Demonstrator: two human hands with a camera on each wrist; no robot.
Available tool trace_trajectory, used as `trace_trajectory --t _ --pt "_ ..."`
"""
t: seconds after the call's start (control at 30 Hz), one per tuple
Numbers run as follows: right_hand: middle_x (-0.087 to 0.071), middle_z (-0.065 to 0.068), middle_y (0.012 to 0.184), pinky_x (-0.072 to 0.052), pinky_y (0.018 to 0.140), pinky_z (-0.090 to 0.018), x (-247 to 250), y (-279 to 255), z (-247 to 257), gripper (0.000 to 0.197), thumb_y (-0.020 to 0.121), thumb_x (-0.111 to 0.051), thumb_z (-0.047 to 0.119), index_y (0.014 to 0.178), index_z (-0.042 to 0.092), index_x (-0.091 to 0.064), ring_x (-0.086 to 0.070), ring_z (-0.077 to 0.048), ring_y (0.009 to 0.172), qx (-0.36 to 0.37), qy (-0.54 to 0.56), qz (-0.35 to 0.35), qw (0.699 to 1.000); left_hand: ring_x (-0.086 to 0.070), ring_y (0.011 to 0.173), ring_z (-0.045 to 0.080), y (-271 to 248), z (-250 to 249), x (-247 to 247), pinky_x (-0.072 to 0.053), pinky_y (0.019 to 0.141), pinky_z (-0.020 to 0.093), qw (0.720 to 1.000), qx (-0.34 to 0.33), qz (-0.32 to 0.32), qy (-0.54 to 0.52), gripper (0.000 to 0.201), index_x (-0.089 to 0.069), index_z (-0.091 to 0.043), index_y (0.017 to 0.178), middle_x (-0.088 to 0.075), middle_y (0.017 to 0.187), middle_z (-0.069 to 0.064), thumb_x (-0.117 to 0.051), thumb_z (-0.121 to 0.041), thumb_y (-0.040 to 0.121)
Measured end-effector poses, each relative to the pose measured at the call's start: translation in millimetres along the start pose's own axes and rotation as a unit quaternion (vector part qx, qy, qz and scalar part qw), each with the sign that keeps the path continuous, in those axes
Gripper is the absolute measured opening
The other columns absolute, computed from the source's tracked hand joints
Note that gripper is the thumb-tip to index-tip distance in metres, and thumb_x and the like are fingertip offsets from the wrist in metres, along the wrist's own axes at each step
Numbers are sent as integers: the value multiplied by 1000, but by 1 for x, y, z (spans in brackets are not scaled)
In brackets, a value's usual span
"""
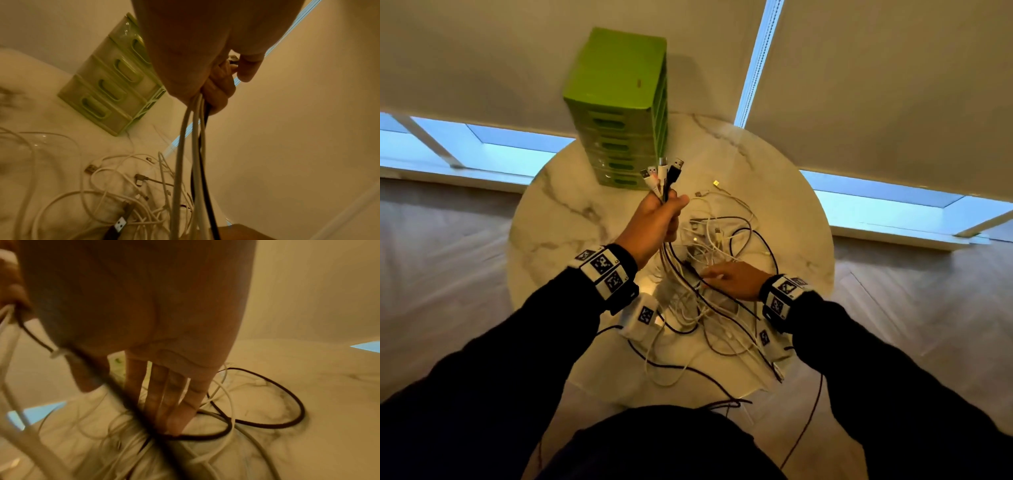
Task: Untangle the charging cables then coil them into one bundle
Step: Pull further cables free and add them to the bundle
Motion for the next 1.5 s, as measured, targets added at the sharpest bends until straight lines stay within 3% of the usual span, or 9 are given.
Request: trace_trajectory --t 0.13,0.23,0.43,0.67,0.9,1.1,1.33,1.43,1.5 --pt "-63 -13 118 -47 91 -38 9 28 -18 47 100 -54 32 143 16 -46 -60 -34 110 -32 27 -136 990 -22 46 7 -4 3 7 -22 45 22 1000 8 -20 6 36 -33 -25 74 -23 58 -9 -48 -12 104" --pt "-68 -15 112 -49 87 -38 23 44 -26 28 97 -55 28 120 12 -61 -62 -34 106 -78 -5 -175 981 -23 47 8 -4 7 12 -24 46 22 999 18 -38 13 34 -34 -24 75 -25 57 -8 -49 -13 104" --pt "-69 -4 88 -48 72 -30 -3 59 -10 22 84 -73 35 81 14 -69 -62 -20 83 -45 -61 -52 996 -26 49 12 -1 17 13 -29 49 25 997 25 -55 47 31 -36 -21 77 -28 57 -4 -53 -16 103" --pt "-62 -16 110 -47 84 -37 -15 58 -12 11 95 -51 22 90 14 -56 -60 -33 103 -48 -108 -41 992 -24 50 12 -3 30 16 -26 50 27 996 43 -59 42 31 -37 -22 77 -26 59 -3 -55 -18 102" --pt "-61 -13 117 -38 76 -31 24 47 -24 27 87 -66 32 99 23 -44 -59 -33 109 -133 -49 -87 986 -24 51 14 -12 34 19 -26 51 28 996 48 -64 49 30 -37 -22 78 -27 59 -2 -55 -18 102" --pt "-67 -19 113 -48 83 -37 23 76 -23 49 98 -42 48 108 6 -65 -62 -37 106 -199 -26 -145 969 -26 52 14 -19 34 20 -28 52 29 995 52 -62 49 29 -39 -21 78 -27 60 0 -56 -18 101" --pt "-61 -21 129 -49 93 -40 16 95 -14 39 95 -54 35 118 5 -62 -58 -39 119 -225 -44 -162 960 -31 49 13 -30 39 32 -34 50 25 993 47 -69 78 29 -39 -19 77 -31 59 1 -56 -17 101" --pt "-66 -17 114 -46 88 -38 28 88 -9 25 96 -54 31 103 9 -63 -60 -37 110 -176 7 -216 960 -30 50 13 -30 42 38 -33 51 26 994 48 -71 67 30 -39 -20 77 -30 59 1 -56 -18 101" --pt "-65 -4 89 -42 75 -32 44 77 1 13 96 -57 29 89 18 -57 -60 -28 89 -97 85 -265 955 -30 52 14 -29 45 40 -33 53 28 995 47 -72 59 30 -39 -21 77 -29 60 1 -56 -18 101"
Point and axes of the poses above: each hand's wrist, its own y-axis towards the middle knuckle, its own x-axis out of the back of the hand, z = x × y, the point moved 1 cm from there along y, towards the middle knuckle
